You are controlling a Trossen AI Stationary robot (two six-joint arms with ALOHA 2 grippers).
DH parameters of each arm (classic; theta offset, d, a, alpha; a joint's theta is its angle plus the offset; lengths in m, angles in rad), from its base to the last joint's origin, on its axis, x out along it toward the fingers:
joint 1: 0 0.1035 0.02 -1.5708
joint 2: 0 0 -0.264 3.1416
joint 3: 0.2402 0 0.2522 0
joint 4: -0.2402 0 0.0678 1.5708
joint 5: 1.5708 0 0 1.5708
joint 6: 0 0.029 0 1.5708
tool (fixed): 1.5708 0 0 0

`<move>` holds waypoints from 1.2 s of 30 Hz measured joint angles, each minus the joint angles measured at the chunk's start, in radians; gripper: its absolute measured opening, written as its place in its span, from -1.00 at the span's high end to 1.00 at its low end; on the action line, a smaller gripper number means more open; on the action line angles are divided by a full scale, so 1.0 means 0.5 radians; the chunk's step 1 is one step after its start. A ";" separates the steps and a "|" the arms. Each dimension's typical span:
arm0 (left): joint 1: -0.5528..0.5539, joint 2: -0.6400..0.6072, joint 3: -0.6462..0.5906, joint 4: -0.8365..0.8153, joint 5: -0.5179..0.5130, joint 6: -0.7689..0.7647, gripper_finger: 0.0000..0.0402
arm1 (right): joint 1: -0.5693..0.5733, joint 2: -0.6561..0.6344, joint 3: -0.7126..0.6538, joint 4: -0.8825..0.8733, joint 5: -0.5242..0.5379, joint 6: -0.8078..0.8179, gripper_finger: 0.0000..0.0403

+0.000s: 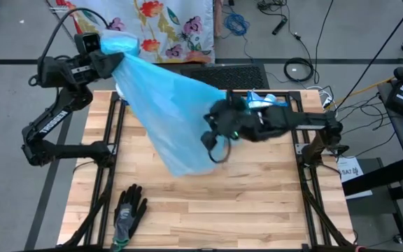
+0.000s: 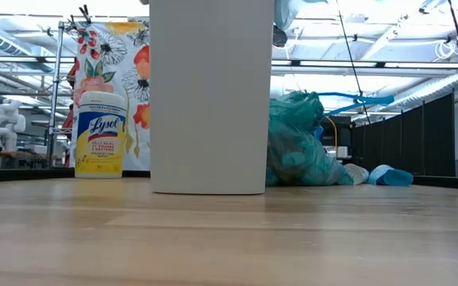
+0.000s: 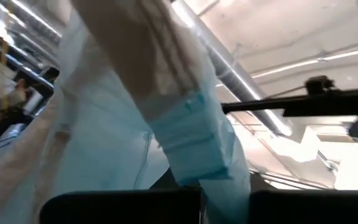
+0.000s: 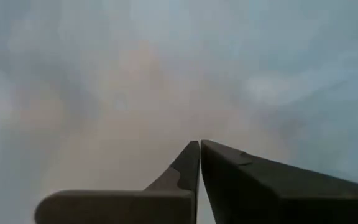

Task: Place trash/remove bag and relplace
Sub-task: Insert the light blue trash bag into the white trash bin

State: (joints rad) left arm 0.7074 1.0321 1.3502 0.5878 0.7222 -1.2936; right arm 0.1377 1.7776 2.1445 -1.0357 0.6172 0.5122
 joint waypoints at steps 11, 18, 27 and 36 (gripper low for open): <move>0.140 -0.034 0.091 -0.322 0.001 0.217 1.00 | -0.267 0.118 0.000 0.764 -0.853 -0.708 1.00; 0.140 -0.025 0.364 -0.781 0.004 0.579 1.00 | -0.276 0.173 0.000 1.137 -1.261 -0.830 1.00; 0.144 -0.010 0.447 -0.889 -0.040 0.681 1.00 | -0.260 0.025 -0.001 0.635 -0.899 -0.587 1.00; 0.146 -0.009 0.447 -0.872 -0.092 0.678 1.00 | -0.310 0.056 0.002 0.138 -0.865 -0.221 1.00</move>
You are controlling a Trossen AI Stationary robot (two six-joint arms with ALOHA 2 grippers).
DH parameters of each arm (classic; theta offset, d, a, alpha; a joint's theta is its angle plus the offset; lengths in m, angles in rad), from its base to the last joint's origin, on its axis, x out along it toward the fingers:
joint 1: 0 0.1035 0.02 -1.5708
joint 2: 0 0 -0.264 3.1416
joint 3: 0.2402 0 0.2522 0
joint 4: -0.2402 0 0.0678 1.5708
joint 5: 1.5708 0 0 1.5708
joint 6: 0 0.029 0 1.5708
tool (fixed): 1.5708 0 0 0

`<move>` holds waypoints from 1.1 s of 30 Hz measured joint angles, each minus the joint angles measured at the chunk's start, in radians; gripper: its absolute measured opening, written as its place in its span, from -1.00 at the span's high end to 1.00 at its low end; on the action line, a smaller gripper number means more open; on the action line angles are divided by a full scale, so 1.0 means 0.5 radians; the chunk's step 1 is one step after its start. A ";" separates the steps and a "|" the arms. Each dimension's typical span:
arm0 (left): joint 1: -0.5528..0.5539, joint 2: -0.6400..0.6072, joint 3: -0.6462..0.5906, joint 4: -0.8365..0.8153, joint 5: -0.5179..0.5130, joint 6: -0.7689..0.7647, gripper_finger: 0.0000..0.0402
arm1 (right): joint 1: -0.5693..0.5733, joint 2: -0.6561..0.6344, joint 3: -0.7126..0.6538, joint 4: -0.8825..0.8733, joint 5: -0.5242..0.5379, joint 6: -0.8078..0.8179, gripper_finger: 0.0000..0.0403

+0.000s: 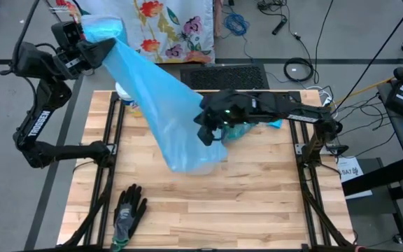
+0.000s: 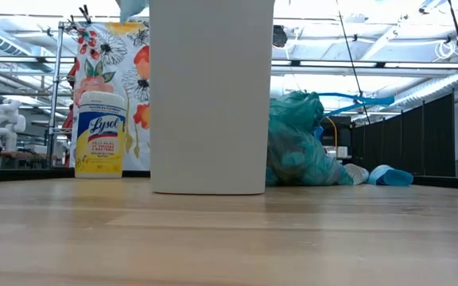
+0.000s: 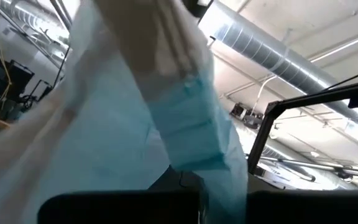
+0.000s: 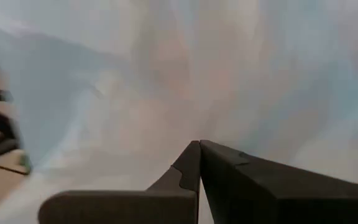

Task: Place trash/remove bag and relplace
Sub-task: Insert the light blue trash bag into the white trash bin

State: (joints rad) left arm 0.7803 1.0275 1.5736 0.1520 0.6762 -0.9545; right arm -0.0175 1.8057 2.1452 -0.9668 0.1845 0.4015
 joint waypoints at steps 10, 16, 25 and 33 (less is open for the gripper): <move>-0.005 -0.009 -0.001 -0.005 0.030 -0.016 1.00 | -0.238 0.230 -0.003 0.427 0.007 -0.310 1.00; -0.004 -0.012 -0.002 -0.032 0.107 -0.011 1.00 | -0.234 0.200 -0.003 0.063 0.130 -0.190 1.00; -0.006 -0.003 -0.035 -0.243 0.153 0.119 1.00 | 0.019 -0.008 -0.002 0.058 0.203 -0.108 1.00; -0.005 0.046 -0.036 -0.281 0.126 0.197 1.00 | 0.217 0.018 -0.002 0.515 0.118 -0.229 1.00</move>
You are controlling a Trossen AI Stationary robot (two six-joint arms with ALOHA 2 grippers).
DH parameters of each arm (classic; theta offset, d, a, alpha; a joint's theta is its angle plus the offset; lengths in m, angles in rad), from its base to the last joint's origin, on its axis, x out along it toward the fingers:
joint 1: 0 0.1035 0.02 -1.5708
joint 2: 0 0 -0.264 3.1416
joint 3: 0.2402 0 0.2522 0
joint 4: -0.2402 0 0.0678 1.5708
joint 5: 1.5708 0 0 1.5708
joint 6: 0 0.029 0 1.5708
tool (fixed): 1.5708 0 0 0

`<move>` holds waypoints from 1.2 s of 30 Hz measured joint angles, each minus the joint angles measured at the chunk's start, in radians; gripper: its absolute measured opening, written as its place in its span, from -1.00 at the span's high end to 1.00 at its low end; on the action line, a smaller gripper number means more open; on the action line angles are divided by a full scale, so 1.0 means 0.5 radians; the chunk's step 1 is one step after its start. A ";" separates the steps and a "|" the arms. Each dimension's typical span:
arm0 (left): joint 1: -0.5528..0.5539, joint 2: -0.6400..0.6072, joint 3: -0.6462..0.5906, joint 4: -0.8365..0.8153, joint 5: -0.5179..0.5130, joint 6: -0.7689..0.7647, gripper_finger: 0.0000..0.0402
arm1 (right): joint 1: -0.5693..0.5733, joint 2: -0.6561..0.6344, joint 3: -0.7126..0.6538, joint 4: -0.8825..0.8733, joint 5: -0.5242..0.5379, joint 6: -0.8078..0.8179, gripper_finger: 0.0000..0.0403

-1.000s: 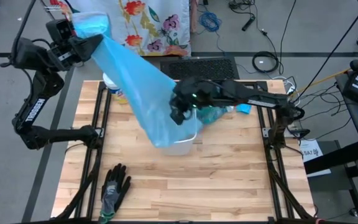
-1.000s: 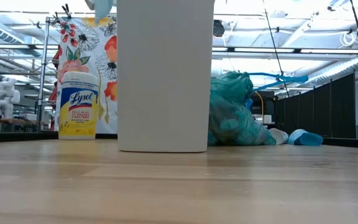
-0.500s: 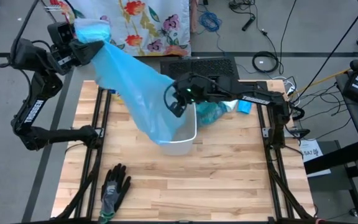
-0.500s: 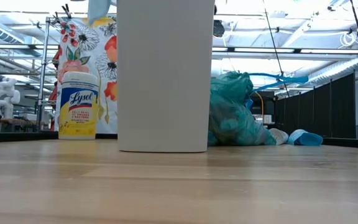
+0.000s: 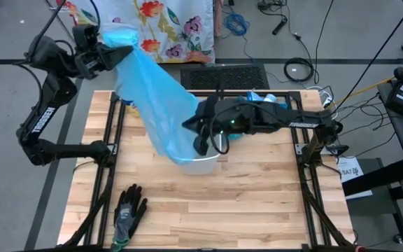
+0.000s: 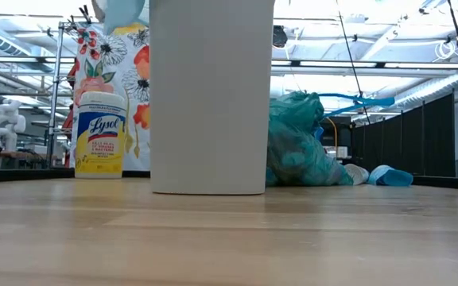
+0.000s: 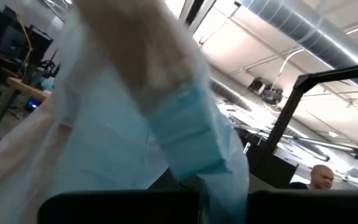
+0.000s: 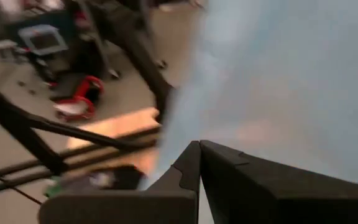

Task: Place trash/remove bag and relplace
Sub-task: Insert the light blue trash bag into the white trash bin

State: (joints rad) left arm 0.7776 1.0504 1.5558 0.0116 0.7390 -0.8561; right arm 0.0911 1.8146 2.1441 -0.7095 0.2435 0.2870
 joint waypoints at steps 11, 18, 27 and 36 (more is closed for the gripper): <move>0.000 0.067 0.000 0.010 -0.081 -0.003 1.00 | 0.028 0.273 0.000 0.581 -0.119 -0.286 1.00; -0.032 0.076 0.000 0.012 -0.093 -0.054 1.00 | -0.024 0.365 0.000 0.291 0.461 -0.223 1.00; -0.115 0.044 0.000 0.010 -0.071 -0.054 1.00 | -0.015 0.228 0.002 -0.411 0.982 0.202 1.00; -0.196 0.010 0.000 -0.004 -0.055 -0.057 1.00 | 0.008 0.127 0.002 -0.765 0.698 0.488 1.00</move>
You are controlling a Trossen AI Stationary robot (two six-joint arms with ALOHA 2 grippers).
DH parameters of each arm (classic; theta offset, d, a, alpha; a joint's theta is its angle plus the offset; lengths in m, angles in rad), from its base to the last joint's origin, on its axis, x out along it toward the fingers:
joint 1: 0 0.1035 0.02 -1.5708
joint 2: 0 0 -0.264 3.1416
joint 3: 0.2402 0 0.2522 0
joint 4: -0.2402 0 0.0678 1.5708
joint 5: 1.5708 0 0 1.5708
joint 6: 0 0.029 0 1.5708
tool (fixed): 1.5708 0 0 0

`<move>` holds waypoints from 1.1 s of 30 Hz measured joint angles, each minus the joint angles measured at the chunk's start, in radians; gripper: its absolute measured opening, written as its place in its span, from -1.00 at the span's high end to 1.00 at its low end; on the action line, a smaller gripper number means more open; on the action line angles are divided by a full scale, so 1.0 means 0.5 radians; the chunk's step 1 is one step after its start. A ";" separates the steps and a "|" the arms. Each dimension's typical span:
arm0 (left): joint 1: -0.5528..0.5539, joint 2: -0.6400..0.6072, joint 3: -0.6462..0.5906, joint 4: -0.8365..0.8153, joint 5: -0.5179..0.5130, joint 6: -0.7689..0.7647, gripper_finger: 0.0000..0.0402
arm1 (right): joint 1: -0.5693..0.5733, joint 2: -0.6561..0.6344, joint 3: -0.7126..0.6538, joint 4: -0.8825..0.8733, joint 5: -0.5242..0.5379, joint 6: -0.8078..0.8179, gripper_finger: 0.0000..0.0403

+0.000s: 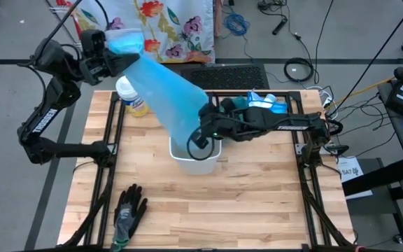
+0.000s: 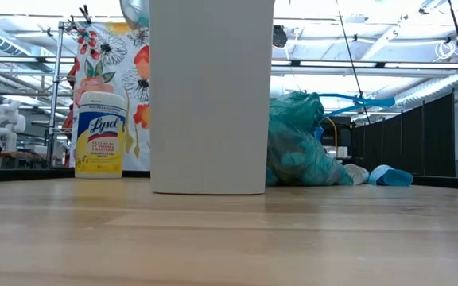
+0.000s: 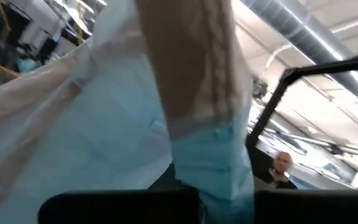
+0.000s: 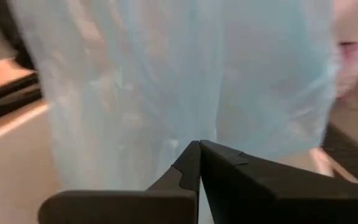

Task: Place trash/remove bag and relplace
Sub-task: Insert the light blue trash bag into the white trash bin

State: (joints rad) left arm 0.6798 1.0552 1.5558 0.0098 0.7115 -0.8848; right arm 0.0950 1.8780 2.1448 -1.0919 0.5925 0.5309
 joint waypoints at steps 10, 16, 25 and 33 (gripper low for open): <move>-0.354 0.023 0.000 -0.484 -0.019 0.225 1.00 | 0.143 -0.212 0.000 0.048 0.029 0.017 1.00; -0.750 0.137 0.001 -0.619 -0.233 0.508 1.00 | 0.139 -0.319 0.000 0.052 0.028 0.057 1.00; -1.194 0.460 0.000 -1.193 -0.919 0.934 1.00 | 0.139 -0.352 -0.001 0.033 -0.002 0.053 1.00; -1.443 0.701 0.000 -1.393 -1.123 1.069 1.00 | 0.141 -0.351 -0.002 0.021 -0.192 -0.006 1.00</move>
State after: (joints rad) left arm -0.0419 1.4055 1.5558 -0.6868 0.1501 -0.3505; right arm 0.1654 1.7023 2.1441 -1.0813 0.4964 0.5279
